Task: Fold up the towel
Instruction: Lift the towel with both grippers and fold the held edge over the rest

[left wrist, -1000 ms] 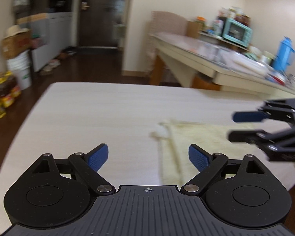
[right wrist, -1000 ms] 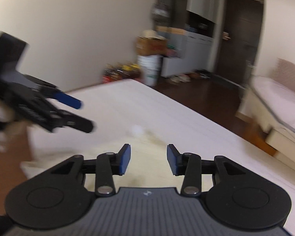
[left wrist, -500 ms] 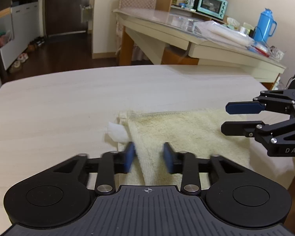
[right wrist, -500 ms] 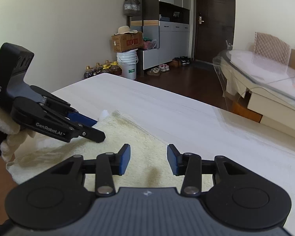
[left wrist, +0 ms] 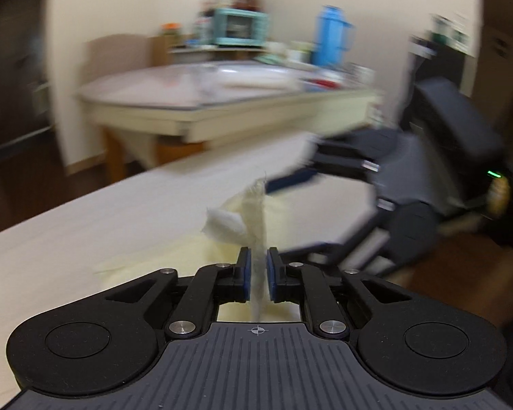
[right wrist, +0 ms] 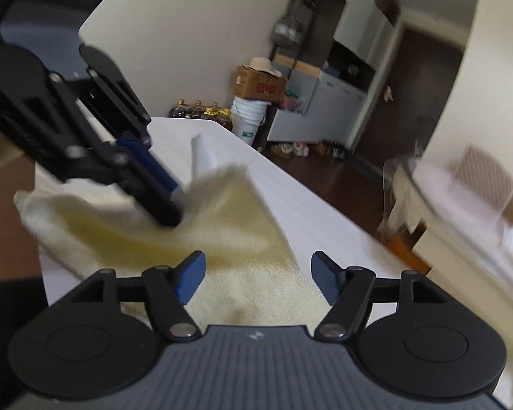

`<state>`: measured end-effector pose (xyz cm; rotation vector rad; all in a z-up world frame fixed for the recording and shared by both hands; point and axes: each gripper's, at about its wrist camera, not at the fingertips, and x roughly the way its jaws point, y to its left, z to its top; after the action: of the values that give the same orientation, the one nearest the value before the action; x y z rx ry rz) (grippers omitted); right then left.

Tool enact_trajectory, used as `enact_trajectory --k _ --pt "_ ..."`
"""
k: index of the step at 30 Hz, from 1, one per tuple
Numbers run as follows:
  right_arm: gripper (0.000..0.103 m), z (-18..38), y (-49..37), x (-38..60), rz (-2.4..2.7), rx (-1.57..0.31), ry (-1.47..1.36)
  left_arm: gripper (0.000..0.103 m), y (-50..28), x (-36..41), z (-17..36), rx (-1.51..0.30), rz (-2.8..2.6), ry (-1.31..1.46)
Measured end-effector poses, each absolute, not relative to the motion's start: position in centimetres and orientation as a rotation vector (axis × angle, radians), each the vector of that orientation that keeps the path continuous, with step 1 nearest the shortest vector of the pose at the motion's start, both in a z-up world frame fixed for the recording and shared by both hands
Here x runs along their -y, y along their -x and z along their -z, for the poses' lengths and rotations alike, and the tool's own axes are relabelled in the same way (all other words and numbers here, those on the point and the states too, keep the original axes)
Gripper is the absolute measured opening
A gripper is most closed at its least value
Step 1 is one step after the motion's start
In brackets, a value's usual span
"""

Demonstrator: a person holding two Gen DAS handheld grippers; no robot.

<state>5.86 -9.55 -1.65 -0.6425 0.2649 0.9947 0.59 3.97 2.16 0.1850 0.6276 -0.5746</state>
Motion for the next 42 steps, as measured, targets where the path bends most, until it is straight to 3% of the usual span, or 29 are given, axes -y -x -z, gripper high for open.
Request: enact_trajectory --k 3,5,6,8,10,12,16,18,28,37,40,42 --pt "0.065 2.0 -3.3 9.9 -1.036 -0.135 0.795 0.010 -0.1 -2.7 -1.9 -0.642 0.599 -0.227" --pt "0.047 2.4 -2.2 10.0 -1.060 -0.112 0.875 0.010 0.1 -2.6 -1.8 -0.643 0.593 -0.224" --pt "0.043 2.7 -1.7 10.0 -1.066 -0.111 0.919 0.010 0.3 -2.6 -1.7 -0.642 0.588 -0.218" --pt "0.020 3.3 -0.8 10.1 -1.076 -0.114 0.975 0.011 0.7 -3.1 -1.5 -0.641 0.575 -0.198" --pt "0.008 3.8 0.0 10.2 -1.079 -0.116 1.018 0.011 1.6 -3.7 -1.4 -0.639 0.537 -0.191" --pt "0.008 3.7 0.4 10.4 -1.065 -0.124 1.017 0.017 2.7 -4.7 -1.3 -0.640 0.487 -0.194" --pt "0.007 3.1 1.2 11.4 -1.039 -0.167 0.975 0.054 6.0 -6.8 -1.3 -0.645 0.413 -0.236" --pt "0.007 2.3 1.4 12.1 -1.023 -0.192 0.916 0.059 7.8 -7.6 -1.2 -0.641 0.375 -0.282" --pt "0.007 -0.3 2.1 14.3 -0.945 -0.301 0.836 0.057 12.2 -6.0 2.6 -0.565 0.402 -0.566" --pt "0.007 -0.4 3.1 14.9 -0.909 -0.330 0.856 0.045 12.2 -6.1 3.6 -0.517 0.445 -0.782" --pt "0.007 -0.3 3.7 15.3 -0.896 -0.340 0.863 0.038 12.3 -6.6 3.4 -0.524 0.466 -0.829" --pt "0.007 -0.2 4.0 15.6 -0.890 -0.350 0.866 0.027 12.2 -6.9 3.2 -0.540 0.490 -0.847"
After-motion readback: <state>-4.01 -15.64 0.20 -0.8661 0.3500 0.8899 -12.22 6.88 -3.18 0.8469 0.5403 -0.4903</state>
